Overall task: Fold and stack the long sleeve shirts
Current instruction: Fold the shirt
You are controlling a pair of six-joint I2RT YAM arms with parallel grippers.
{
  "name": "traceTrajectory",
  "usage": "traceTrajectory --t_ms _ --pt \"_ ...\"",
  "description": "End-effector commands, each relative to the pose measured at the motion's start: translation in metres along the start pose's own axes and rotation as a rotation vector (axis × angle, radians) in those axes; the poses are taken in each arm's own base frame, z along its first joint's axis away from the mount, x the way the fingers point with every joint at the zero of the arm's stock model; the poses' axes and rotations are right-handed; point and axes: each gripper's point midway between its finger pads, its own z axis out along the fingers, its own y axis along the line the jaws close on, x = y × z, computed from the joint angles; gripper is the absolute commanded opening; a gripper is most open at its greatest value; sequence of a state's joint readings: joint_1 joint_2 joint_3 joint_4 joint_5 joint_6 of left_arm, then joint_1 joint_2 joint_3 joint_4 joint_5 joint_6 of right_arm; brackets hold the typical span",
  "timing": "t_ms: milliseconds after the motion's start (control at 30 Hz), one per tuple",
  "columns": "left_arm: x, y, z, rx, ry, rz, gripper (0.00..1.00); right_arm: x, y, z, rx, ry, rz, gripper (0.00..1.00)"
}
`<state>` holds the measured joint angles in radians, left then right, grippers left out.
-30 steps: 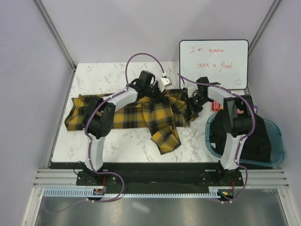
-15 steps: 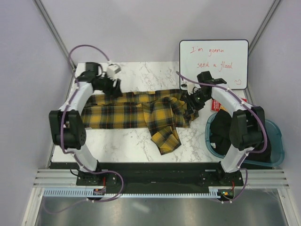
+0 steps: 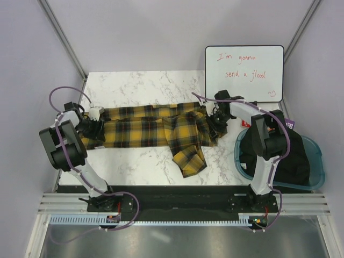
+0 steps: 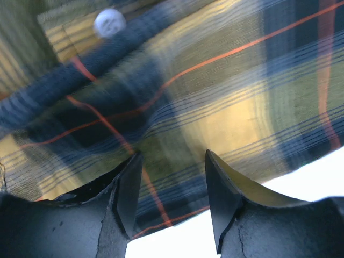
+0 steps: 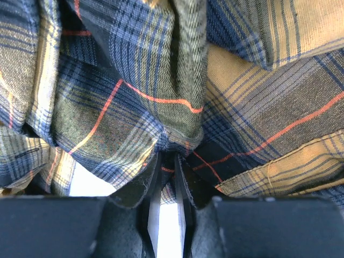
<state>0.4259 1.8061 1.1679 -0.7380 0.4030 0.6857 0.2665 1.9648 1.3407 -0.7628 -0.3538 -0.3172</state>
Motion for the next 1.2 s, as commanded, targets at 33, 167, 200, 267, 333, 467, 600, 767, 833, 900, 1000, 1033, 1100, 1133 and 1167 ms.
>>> traceTrajectory --t_ms 33,167,200,267,333,467,600,767,833,900,1000,1033,1100,1133,1167 --pt "0.031 0.009 0.005 -0.034 0.074 0.090 0.55 0.036 -0.010 0.006 0.074 0.066 -0.022 0.23" --pt "0.053 -0.004 0.000 -0.024 0.110 0.133 0.55 0.063 0.005 -0.004 0.055 0.105 -0.034 0.23" --pt "0.053 -0.005 -0.004 -0.029 0.103 0.144 0.55 0.064 0.006 -0.008 0.054 0.104 -0.042 0.23" --pt "0.044 -0.013 -0.012 0.000 0.063 0.158 0.57 0.062 0.011 -0.023 0.058 0.083 -0.059 0.26" --pt "0.020 -0.044 -0.034 0.113 -0.062 0.185 0.62 0.046 0.020 -0.044 0.048 0.010 -0.109 0.30" --pt "-0.037 -0.098 -0.093 0.247 -0.331 0.320 0.73 0.028 0.068 -0.085 -0.128 -0.129 -0.225 0.47" --pt "-0.062 -0.139 -0.129 0.307 -0.482 0.414 0.78 0.027 0.120 -0.092 -0.251 -0.160 -0.319 0.60" --pt "-0.072 -0.172 -0.163 0.328 -0.600 0.465 0.99 0.044 0.162 -0.056 -0.346 -0.023 -0.339 0.73" --pt "-0.072 -0.177 -0.168 0.319 -0.608 0.466 0.99 0.053 0.169 -0.041 -0.359 0.032 -0.336 0.73" --pt "-0.071 -0.181 -0.176 0.294 -0.626 0.489 0.99 0.059 0.170 -0.032 -0.342 0.071 -0.325 0.74" --pt "-0.072 -0.186 -0.184 0.268 -0.647 0.522 0.99 0.069 0.171 -0.018 -0.324 0.126 -0.327 0.75" --pt "-0.071 -0.186 -0.184 0.267 -0.646 0.523 0.99 0.073 0.169 -0.013 -0.315 0.148 -0.322 0.75" --pt "-0.072 -0.189 -0.184 0.268 -0.645 0.525 0.99 0.076 0.172 -0.009 -0.323 0.166 -0.321 0.75" --pt "-0.072 -0.189 -0.184 0.276 -0.642 0.511 0.99 0.078 0.177 -0.008 -0.339 0.176 -0.317 0.74" --pt "-0.072 -0.190 -0.185 0.281 -0.645 0.507 1.00 0.078 0.180 -0.008 -0.354 0.176 -0.313 0.72"
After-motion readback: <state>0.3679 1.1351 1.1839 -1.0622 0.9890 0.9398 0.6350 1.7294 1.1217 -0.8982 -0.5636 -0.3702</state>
